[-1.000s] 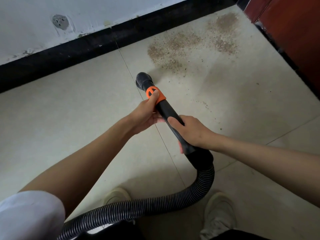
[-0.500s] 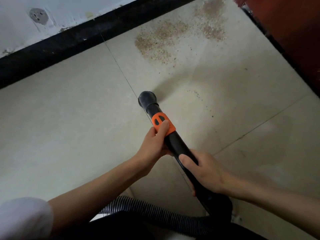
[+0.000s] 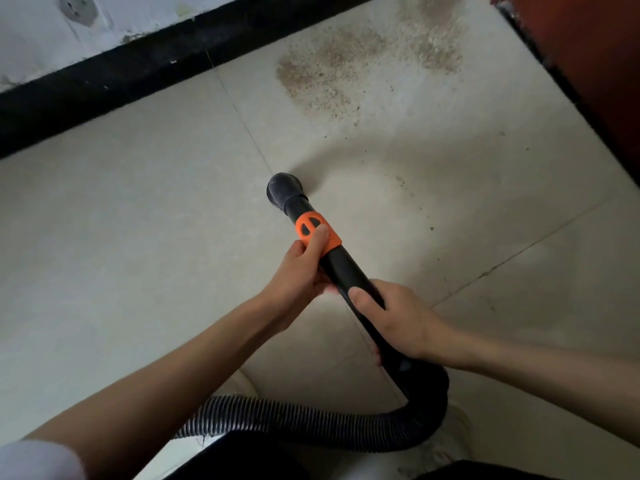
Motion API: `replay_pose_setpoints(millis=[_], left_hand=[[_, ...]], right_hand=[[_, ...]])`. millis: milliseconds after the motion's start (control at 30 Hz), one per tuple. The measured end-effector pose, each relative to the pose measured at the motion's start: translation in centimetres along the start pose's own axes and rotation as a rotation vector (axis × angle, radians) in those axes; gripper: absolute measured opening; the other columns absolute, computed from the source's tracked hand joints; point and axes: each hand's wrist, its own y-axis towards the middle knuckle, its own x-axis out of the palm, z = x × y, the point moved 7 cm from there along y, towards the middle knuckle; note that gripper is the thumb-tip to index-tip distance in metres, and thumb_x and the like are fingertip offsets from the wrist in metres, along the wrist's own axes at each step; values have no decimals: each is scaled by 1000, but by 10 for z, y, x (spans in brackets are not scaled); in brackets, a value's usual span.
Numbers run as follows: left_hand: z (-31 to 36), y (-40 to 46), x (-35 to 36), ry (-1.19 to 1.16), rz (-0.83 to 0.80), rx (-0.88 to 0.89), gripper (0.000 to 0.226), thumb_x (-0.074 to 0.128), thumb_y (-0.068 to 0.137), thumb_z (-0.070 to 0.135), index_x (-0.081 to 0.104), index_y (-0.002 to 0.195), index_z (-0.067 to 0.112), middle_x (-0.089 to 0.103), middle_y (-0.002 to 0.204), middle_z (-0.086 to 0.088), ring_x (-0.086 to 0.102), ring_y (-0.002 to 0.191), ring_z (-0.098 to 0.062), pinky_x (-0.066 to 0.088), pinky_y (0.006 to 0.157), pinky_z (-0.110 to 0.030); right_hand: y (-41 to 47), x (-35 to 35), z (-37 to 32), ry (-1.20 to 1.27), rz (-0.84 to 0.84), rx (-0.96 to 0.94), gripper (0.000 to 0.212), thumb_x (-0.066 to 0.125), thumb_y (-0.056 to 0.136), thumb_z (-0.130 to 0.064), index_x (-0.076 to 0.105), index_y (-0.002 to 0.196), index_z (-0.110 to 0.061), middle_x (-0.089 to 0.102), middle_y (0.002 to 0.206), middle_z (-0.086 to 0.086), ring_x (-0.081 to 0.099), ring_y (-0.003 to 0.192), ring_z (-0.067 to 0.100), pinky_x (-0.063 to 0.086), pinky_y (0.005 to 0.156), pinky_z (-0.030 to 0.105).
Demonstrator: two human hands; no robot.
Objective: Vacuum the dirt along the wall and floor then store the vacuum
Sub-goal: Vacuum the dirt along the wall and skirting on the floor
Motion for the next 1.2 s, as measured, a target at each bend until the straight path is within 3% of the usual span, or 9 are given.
replay_pose_setpoints(millis=[133, 333, 433, 600, 700, 933, 1100, 1200], left_hand=[[11, 17, 31, 128, -102, -11, 34, 39, 97, 43, 50, 99, 10, 60, 88, -8, 64, 71, -15, 52, 55, -22], [15, 41, 86, 231, -186, -34, 33, 38, 98, 43, 49, 97, 11, 59, 90, -9, 63, 77, -18, 58, 61, -26], [-2, 34, 101, 284, -231, -63, 38, 38, 98, 43, 48, 109, 9, 59, 95, -9, 64, 80, -18, 56, 62, -26], [-32, 15, 116, 348, -337, -123, 29, 39, 97, 43, 48, 101, 16, 61, 97, -8, 66, 82, -17, 57, 64, -26], [-37, 15, 124, 395, -367, -116, 34, 39, 97, 44, 46, 108, 13, 61, 100, -9, 65, 85, -18, 56, 64, -25], [-56, 4, 134, 444, -361, -105, 34, 38, 97, 45, 47, 105, 13, 59, 101, -10, 65, 86, -20, 56, 63, -25], [-83, -16, 134, 495, -348, -141, 28, 38, 96, 47, 46, 98, 20, 60, 105, -12, 65, 91, -22, 57, 70, -29], [-92, -22, 134, 519, -351, -159, 26, 38, 97, 45, 45, 96, 19, 60, 105, -13, 65, 90, -22, 58, 70, -30]], right_hand=[[-6, -24, 12, 25, 148, 44, 36, 43, 94, -46, 51, 87, -11, 59, 53, 3, 64, 44, 26, 53, 45, 41], [-15, -58, 32, 118, 328, 94, 36, 42, 95, -45, 48, 82, -12, 56, 44, 2, 62, 42, 26, 49, 43, 32], [-34, -53, 51, 172, 352, 138, 36, 43, 94, -47, 51, 86, -12, 58, 46, 4, 63, 43, 29, 50, 44, 35], [-65, -35, 82, 225, 441, 207, 35, 45, 91, -46, 52, 87, -13, 57, 47, 5, 63, 43, 28, 49, 41, 33], [-70, -33, 90, 248, 497, 204, 34, 46, 91, -46, 52, 84, -13, 56, 48, 3, 63, 42, 26, 48, 40, 31], [-84, -26, 107, 303, 520, 177, 27, 48, 97, -40, 50, 82, -17, 57, 52, 2, 62, 44, 25, 47, 40, 29], [-107, -3, 127, 352, 478, 172, 28, 47, 97, -41, 54, 90, -14, 58, 57, 4, 61, 46, 23, 52, 47, 38], [-114, 7, 133, 376, 474, 178, 26, 48, 97, -39, 53, 88, -15, 58, 57, 3, 59, 45, 18, 50, 45, 30]])
